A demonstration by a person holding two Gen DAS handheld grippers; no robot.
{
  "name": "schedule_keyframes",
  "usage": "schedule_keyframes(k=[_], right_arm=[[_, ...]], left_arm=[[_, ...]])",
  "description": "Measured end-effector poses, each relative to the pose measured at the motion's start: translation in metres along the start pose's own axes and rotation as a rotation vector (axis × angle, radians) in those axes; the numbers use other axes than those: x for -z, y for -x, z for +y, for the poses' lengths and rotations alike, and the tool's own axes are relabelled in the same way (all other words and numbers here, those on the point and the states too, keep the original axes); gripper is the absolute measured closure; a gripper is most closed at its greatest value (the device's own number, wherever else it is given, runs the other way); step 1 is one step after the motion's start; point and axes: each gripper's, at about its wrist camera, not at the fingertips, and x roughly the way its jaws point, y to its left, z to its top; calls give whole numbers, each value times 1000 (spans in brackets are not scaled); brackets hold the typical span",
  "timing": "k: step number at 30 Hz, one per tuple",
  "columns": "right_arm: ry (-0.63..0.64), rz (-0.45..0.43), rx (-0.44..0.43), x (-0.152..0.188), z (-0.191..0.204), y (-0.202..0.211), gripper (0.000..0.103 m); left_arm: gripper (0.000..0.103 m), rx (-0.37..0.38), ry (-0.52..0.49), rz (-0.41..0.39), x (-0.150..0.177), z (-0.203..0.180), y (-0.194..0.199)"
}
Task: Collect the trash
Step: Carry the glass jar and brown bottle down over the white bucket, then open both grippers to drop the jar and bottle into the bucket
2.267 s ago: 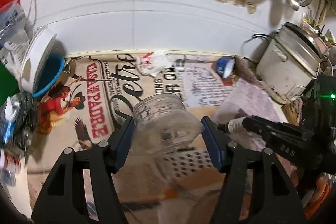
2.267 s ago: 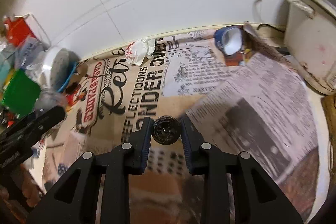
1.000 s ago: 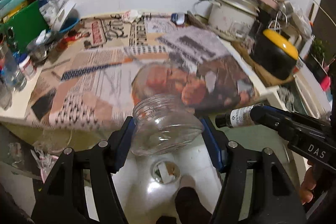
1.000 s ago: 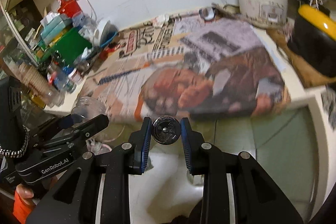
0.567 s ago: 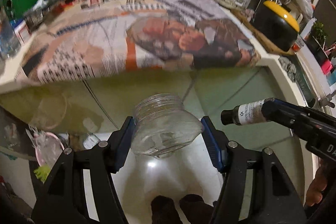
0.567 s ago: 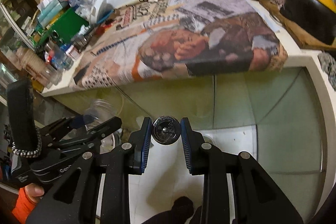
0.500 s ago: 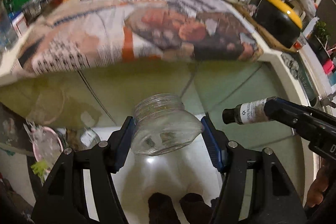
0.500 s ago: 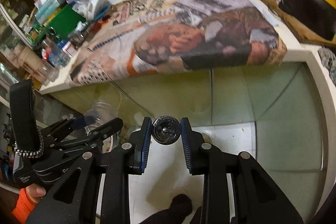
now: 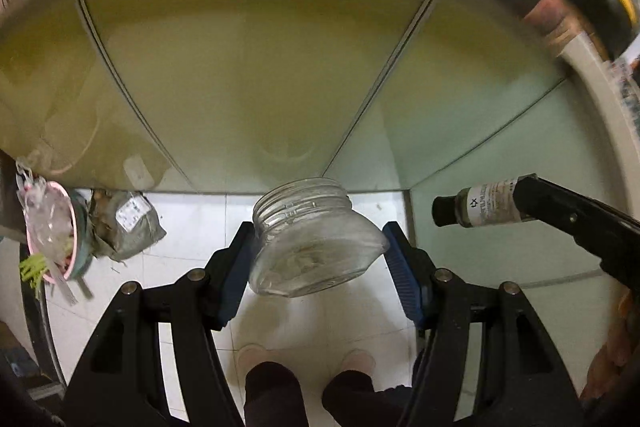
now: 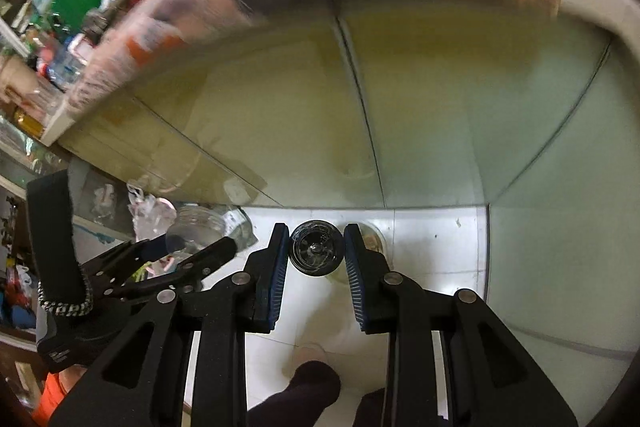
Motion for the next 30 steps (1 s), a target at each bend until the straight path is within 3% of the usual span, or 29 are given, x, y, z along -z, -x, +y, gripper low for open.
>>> schedule_keyframes(k=[5,16,23,30], right_arm=[[-25,48,9,19,-35,-64,77],[11,102,-14,38,-62,-188,77],[24,120,-19,43,-70,-225,77],[33,181,-30,44,-69,-249,77]], left_arm=[[40,-5,29,49,24,16,-83],[40,14,79,135,56,47,-231],[40,36,99,154,63,59,-277],[40,56,106,197,68,64,-290]])
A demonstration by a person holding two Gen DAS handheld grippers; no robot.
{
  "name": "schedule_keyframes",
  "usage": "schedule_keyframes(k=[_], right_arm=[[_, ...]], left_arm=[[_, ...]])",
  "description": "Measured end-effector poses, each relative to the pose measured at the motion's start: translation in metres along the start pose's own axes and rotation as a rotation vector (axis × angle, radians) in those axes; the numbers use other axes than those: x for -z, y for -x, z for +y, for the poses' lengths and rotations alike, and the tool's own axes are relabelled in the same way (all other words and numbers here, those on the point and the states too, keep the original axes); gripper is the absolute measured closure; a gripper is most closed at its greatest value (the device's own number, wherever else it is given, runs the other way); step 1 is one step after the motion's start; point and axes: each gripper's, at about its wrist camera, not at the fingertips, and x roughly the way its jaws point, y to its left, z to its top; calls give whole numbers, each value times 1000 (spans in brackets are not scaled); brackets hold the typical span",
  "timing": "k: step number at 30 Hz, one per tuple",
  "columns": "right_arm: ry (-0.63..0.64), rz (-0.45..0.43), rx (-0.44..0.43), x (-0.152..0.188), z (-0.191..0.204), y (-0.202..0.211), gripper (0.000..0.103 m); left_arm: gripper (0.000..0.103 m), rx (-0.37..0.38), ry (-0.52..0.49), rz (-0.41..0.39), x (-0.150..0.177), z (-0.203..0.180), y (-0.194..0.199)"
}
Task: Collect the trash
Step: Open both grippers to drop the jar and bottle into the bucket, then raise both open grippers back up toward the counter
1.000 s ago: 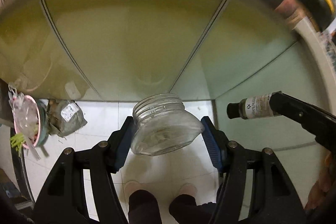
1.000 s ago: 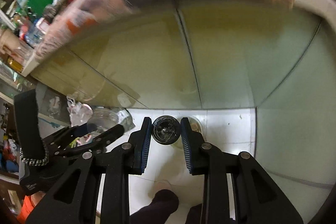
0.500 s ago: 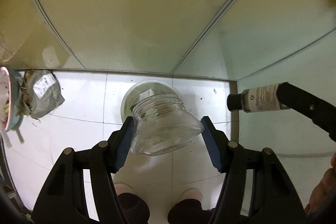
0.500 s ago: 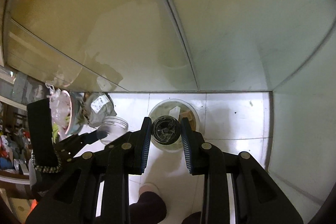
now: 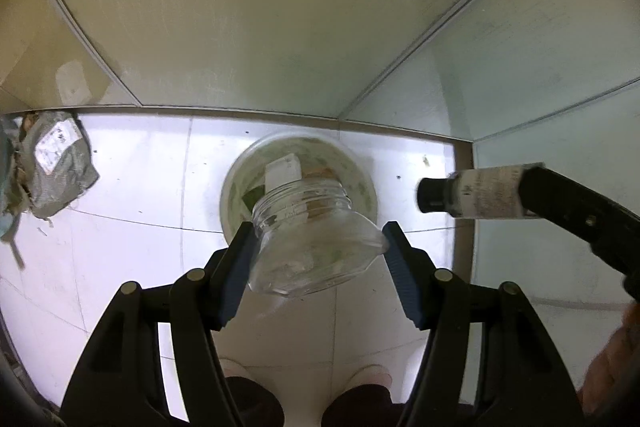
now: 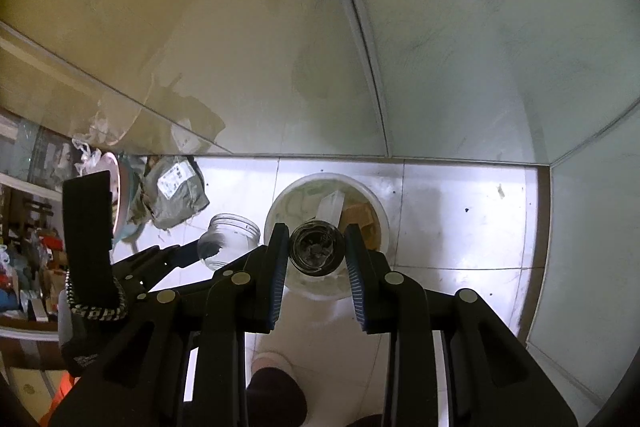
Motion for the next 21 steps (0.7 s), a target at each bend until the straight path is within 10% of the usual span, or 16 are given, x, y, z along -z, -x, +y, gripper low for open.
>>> schedule_keyframes(k=[13,21], right_arm=[[47,-22,19,-10,20,30,59],[19,-30,47,-16,44,111,59]], left_arm=[[37,-12,11,-27,1,9,44],[37,-40,22,-82,0,-9,161]])
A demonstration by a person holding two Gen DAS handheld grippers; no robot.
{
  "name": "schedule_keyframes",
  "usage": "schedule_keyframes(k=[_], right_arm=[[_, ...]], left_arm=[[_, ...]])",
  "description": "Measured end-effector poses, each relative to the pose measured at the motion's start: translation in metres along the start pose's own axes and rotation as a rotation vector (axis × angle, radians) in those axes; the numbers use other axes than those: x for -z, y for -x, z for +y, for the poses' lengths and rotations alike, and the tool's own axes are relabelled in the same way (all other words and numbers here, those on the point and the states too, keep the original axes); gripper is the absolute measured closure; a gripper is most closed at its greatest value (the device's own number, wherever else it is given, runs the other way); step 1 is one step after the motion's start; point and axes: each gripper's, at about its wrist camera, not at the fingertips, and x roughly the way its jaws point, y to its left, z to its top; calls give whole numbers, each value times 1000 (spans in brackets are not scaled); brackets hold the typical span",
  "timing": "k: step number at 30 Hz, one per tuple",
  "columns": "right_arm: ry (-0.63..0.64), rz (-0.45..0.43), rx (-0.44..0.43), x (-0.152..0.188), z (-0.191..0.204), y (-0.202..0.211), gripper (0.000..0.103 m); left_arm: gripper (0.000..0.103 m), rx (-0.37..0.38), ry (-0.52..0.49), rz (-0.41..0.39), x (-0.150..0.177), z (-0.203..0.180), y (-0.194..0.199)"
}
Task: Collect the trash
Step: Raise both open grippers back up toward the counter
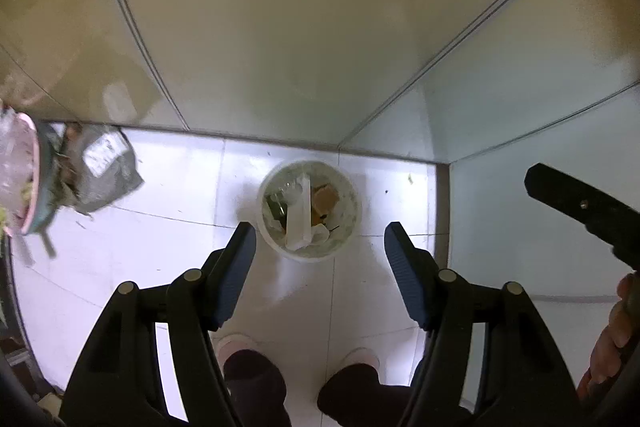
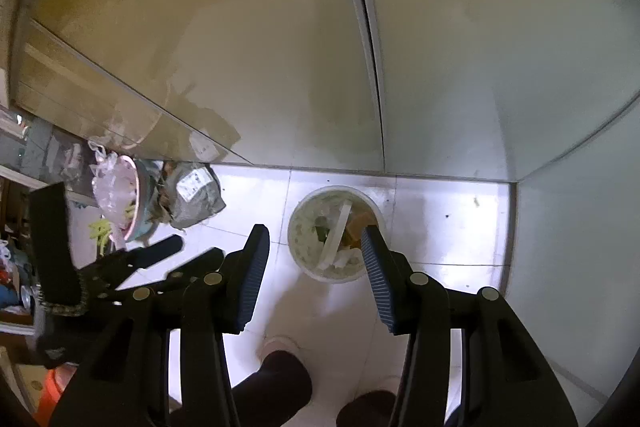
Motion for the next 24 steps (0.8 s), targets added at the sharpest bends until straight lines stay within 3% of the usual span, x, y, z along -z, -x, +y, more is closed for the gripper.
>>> schedule_keyframes(k=[8,13,18,24], right_arm=[[-13,-95,28,-22,43,133,59],[-37,-198,48,-37,71,228,59],[-60,-318,83,-46,96,301,59],[-69,-470,124,-54,125,365,59]], left_arm=[[37,-11,-50,-121,-28,-28,168],[37,12,-98,-216,-46,-50,275],[37,24,-180,-311,-67,-65,361],[37,46,-242,-427,-86,-71,436]])
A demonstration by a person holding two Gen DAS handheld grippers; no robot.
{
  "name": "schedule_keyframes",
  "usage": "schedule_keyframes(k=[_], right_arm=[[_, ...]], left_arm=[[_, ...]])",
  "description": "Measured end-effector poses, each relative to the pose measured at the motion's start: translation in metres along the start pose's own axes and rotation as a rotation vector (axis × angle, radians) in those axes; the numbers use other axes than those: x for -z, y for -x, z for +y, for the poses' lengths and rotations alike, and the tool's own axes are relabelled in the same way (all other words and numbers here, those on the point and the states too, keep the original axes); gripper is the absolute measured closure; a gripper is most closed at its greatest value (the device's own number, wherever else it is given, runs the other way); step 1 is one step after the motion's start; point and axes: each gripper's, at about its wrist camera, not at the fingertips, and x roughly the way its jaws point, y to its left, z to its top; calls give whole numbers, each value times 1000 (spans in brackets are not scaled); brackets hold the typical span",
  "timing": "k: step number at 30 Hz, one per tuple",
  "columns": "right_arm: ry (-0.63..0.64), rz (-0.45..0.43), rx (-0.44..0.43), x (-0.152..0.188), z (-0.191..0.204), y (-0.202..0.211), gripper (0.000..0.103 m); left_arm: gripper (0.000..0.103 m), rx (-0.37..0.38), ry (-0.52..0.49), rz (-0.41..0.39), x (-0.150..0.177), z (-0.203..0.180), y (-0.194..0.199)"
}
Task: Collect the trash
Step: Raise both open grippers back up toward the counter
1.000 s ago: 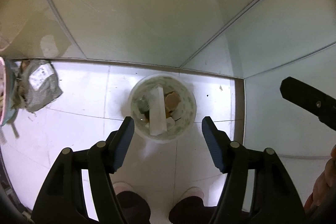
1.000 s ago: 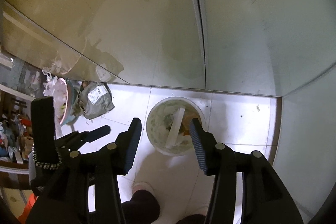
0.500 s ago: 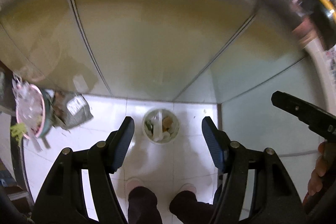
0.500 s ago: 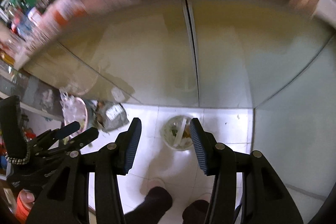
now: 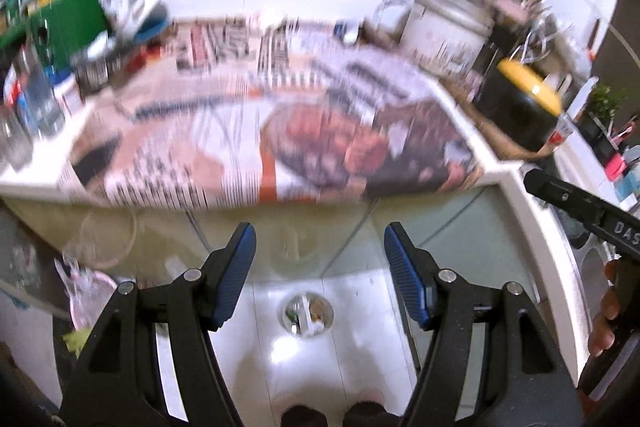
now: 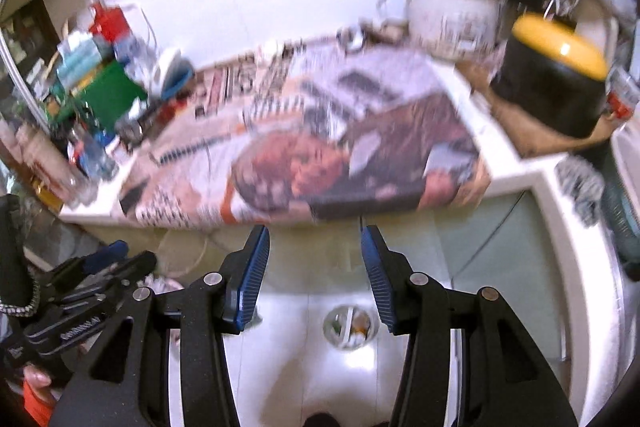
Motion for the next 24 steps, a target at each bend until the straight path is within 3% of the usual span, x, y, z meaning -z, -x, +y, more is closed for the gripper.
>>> schedule_keyframes(k=[8,10,13,17,24], right_arm=[[-7,-152,12,-44,16,34,59],[7,-186,22,-56,16,34,53],[20,-230,25,-76,12,30,45],[48,-267,-6,-111,-1,13,43],[113,-245,-60,-179,-28,-21,43]], left_arm=[[30,-1,-43,-184,-65,7,54],[25,-15,-55,-216,-79,7,55],[19,-36,-55,-266,-102,7,50],[14,-71,-26,-307,-138,4,29],[14,-104,39,-284,-207,-13,-29]])
